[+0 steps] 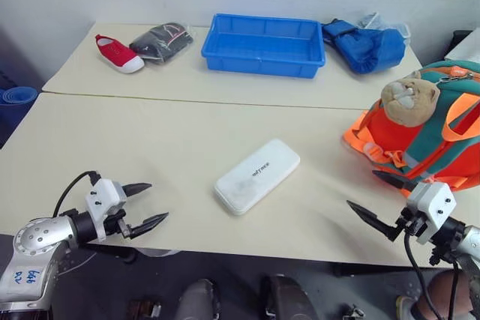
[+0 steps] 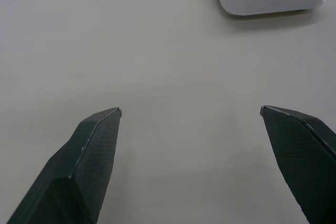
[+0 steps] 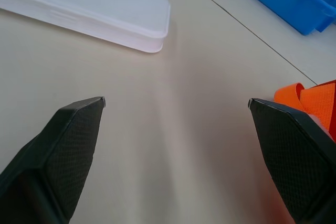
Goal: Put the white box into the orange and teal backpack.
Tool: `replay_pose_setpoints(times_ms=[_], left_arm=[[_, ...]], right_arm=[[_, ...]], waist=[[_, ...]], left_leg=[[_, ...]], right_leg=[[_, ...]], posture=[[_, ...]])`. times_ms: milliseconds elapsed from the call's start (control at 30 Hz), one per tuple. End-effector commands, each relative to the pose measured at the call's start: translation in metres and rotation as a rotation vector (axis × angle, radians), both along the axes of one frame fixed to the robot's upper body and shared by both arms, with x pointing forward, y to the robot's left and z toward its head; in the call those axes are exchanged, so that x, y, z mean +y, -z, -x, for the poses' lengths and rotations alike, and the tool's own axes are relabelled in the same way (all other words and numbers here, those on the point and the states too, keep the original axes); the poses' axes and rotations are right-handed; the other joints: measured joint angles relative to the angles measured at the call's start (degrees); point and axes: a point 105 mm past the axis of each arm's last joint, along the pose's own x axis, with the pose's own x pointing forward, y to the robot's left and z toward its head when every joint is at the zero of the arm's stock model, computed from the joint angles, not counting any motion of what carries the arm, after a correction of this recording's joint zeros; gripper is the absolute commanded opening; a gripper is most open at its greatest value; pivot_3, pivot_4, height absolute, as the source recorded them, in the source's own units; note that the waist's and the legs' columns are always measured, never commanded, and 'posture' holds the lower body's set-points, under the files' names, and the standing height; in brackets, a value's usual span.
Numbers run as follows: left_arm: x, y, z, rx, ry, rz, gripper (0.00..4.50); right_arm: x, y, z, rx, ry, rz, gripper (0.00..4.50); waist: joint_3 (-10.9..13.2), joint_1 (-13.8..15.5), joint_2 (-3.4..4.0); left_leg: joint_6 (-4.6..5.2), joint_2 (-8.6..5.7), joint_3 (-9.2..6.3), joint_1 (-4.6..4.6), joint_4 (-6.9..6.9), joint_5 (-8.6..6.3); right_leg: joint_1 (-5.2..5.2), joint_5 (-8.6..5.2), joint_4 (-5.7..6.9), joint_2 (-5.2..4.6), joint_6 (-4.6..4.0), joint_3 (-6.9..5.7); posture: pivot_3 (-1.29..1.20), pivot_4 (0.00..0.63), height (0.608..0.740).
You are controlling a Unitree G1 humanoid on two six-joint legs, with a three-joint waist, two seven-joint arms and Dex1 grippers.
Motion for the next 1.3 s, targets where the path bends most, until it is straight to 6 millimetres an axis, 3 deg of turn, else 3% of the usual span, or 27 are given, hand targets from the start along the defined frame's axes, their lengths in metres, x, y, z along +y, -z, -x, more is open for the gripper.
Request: replay_pose_setpoints(times_ms=[33,133,233,333,533,733,767,933,1100,1300], left_arm=[[0.002,-0.014,-0.008,-0.072,0.0,-0.022,4.48],[0.0,-0.025,-0.012,-0.055,-0.007,0.044,4.48],[-0.015,-0.021,0.007,0.066,0.112,0.038,4.48],[-0.03,-0.017,0.018,0.11,0.197,0.015,3.89],[-0.054,-0.004,0.023,0.123,0.284,-0.016,2.11],[-0.087,0.001,0.01,0.052,0.278,0.04,0.32],[-0.089,0.001,0.009,0.051,0.277,0.042,0.02],[-0.091,0.0,-0.001,0.074,0.292,0.052,0.02],[-0.098,0.005,-0.006,0.053,0.313,0.024,0.02],[-0.101,0.004,-0.005,0.054,0.307,0.061,0.02]], right_arm=[[0.005,-0.01,-0.004,-0.061,-0.042,0.016,4.5],[0.01,-0.018,-0.012,-0.057,-0.025,-0.055,4.5],[0.035,-0.021,-0.022,0.041,-0.083,-0.081,4.5],[0.048,-0.018,-0.031,0.119,-0.106,-0.034,3.92],[0.06,-0.025,-0.065,0.145,-0.046,0.102,1.95],[0.095,-0.047,-0.109,0.15,-0.033,0.125,0.01],[0.097,-0.048,-0.115,0.159,-0.026,0.125,0.0],[0.103,-0.067,-0.154,0.16,0.023,0.154,0.0],[0.11,-0.043,-0.164,0.28,0.027,0.248,0.0],[0.122,-0.036,-0.172,0.307,-0.008,0.207,0.0]], waist=[[0.0,0.0,0.0],[0.0,-0.1,0.0],[0.0,-0.7,0.0],[0.0,-0.6,0.04],[0.0,-0.1,0.05],[0.0,-0.6,0.06],[0.0,-0.6,0.06],[0.0,-0.2,0.06],[0.0,-0.2,0.06],[0.0,-0.3,0.06]], left_leg=[[0.0,0.0,0.0,0.0,0.01,0.0],[0.02,0.0,0.0,0.01,0.04,0.01],[-0.04,0.04,-0.01,0.03,-0.01,0.0],[-0.08,0.06,-0.02,0.01,-0.03,-0.02],[-0.07,0.01,-0.04,-0.04,0.01,-0.02],[-0.07,0.01,-0.02,-0.15,0.02,-0.01],[-0.07,0.02,0.01,-0.15,0.04,0.0],[-0.25,-0.01,0.12,-0.48,0.11,0.19],[-0.13,0.04,0.13,-1.05,0.88,0.17],[-0.02,0.01,0.15,-1.15,0.93,0.11]], right_leg=[[0.0,0.0,0.0,0.0,0.0,0.0],[0.01,0.0,0.05,0.0,0.0,-0.01],[0.0,0.0,0.04,0.02,0.0,0.0],[-0.02,-0.02,0.01,0.02,-0.03,0.01],[-0.08,-0.03,-0.01,-0.02,-0.05,0.01],[-0.2,-0.04,0.02,-0.02,-0.07,0.0],[-0.22,-0.03,0.05,-0.01,-0.07,0.02],[-0.6,-0.03,0.22,0.02,-0.06,0.02],[-0.99,-0.02,0.68,0.02,-0.03,0.0],[-1.01,0.03,0.81,-0.01,0.06,0.0]], posture=[[0.0,0.15,0.74],[0.0,0.15,0.74],[0.0,0.15,0.74],[0.0,0.15,0.74],[0.0,0.15,0.74],[0.0,0.15,0.74],[0.0,0.15,0.74],[0.0,0.15,0.74],[0.0,0.15,0.74],[0.0,0.15,0.74]])
